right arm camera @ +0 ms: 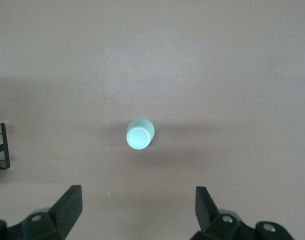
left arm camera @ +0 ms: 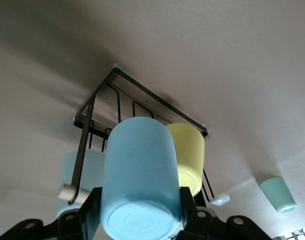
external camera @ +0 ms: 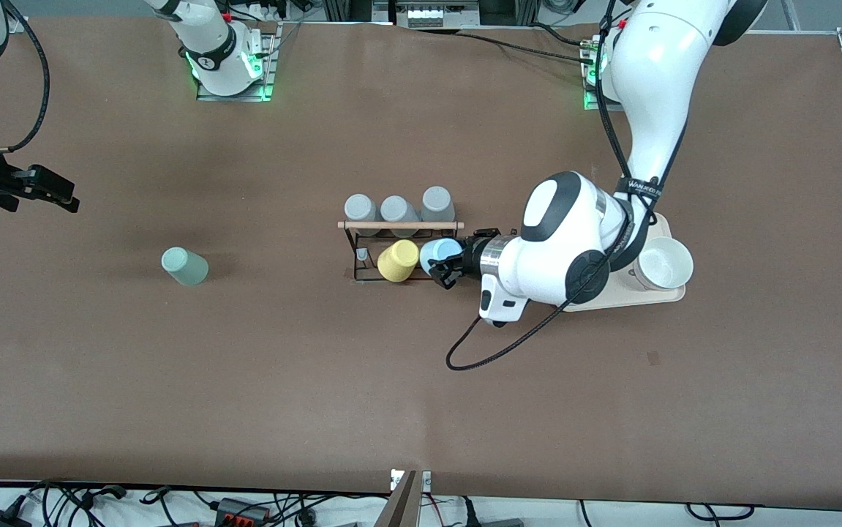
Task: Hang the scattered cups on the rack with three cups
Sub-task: 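Carry the light blue cup with the left gripper to the rack, then lower the light blue cup into the rack and open the left gripper, then withdraw the left gripper while the right gripper reaches the pale green cup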
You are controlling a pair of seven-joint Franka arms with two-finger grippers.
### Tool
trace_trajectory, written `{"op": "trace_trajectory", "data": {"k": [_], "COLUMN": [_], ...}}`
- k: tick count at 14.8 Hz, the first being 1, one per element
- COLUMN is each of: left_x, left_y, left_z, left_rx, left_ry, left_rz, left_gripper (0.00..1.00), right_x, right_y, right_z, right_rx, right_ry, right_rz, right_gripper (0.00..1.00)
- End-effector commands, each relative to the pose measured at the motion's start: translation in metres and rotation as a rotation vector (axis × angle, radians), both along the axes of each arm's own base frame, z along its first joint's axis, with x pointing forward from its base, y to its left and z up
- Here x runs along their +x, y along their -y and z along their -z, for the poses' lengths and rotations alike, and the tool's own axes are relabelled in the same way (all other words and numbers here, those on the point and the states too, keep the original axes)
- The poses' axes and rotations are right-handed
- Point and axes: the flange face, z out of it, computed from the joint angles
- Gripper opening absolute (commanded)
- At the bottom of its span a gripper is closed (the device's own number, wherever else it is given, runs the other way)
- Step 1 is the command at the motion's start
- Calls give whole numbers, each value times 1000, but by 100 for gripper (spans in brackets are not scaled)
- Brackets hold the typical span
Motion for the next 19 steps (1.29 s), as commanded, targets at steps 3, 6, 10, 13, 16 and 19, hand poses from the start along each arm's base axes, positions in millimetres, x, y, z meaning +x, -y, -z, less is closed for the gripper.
{"op": "trace_trajectory", "data": {"k": [3,6,10,13,16,19], "left_x": [-11,-9,2,8,5,-16], "left_y": [17,13,-42,-124,-211,-242], "left_z": [17,7,-87,-155,-188,-253], "left_rx": [54,97,216,291,432,429], "left_ry": [8,48,158,168,130,245], "left_rz": [46,72,85,33,40,128], "left_gripper": [38,100,100,100,100,100], "right_x": [0,0,-1,-1,3,17], "right_y": [2,2,2,2,-5,-15], "right_z": [-3,-2,-1,2,9,56], "right_rx": [3,3,3,2,2,0], "right_ry": [5,2,-1,-12,-24,-110], "right_rz": [-6,-6,-6,-9,-18,-40], "right_gripper": [100,100,100,100,100,100]}}
